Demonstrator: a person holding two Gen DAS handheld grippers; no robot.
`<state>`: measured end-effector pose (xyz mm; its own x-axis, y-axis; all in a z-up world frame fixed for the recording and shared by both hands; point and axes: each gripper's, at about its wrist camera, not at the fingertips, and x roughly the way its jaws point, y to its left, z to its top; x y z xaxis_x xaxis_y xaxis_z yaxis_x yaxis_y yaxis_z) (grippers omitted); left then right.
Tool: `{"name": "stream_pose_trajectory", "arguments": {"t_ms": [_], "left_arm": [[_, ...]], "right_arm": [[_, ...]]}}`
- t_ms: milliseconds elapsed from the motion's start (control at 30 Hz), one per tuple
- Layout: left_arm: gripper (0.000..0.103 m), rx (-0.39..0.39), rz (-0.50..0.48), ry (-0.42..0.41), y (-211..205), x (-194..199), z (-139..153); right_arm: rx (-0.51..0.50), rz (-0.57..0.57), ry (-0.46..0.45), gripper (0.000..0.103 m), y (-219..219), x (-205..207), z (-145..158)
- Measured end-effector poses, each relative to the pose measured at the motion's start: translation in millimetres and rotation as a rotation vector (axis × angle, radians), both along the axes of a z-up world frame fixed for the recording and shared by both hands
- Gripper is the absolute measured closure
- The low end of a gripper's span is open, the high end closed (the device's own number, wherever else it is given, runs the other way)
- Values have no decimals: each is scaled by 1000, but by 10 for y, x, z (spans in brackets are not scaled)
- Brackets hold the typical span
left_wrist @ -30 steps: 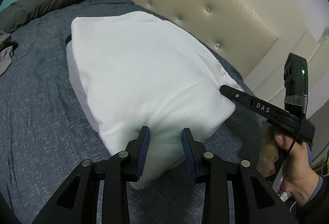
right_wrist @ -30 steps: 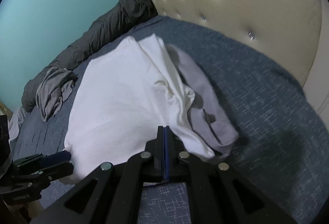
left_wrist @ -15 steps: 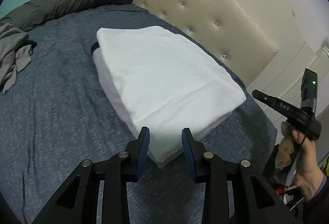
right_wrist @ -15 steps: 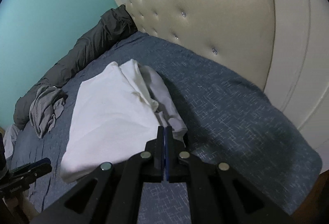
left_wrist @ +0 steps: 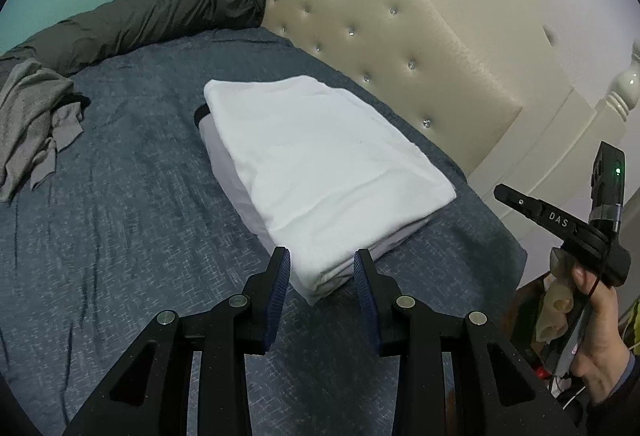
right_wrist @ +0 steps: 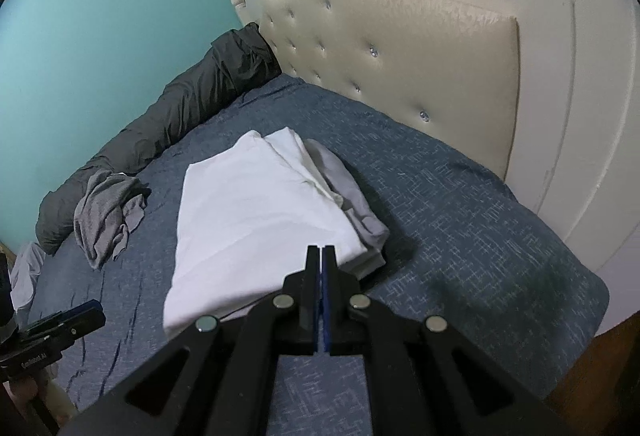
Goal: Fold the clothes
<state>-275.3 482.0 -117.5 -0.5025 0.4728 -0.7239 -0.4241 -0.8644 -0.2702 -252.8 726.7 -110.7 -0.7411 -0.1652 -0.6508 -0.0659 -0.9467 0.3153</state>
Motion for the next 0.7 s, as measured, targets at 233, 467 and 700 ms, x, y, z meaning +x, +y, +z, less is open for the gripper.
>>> {"name": "stream_pose_trajectory", "arguments": {"t_ms": [233, 467, 700], "left_arm": [[63, -5, -5, 30, -64, 189, 218], [57, -6, -7, 71, -146, 426, 450], [52, 7, -11, 98, -239, 651, 655]], "right_arm": [[7, -2, 27, 102, -125, 298, 205], [11, 9, 44, 102, -269, 590, 394], [42, 11, 69, 98, -413, 887, 629]]}}
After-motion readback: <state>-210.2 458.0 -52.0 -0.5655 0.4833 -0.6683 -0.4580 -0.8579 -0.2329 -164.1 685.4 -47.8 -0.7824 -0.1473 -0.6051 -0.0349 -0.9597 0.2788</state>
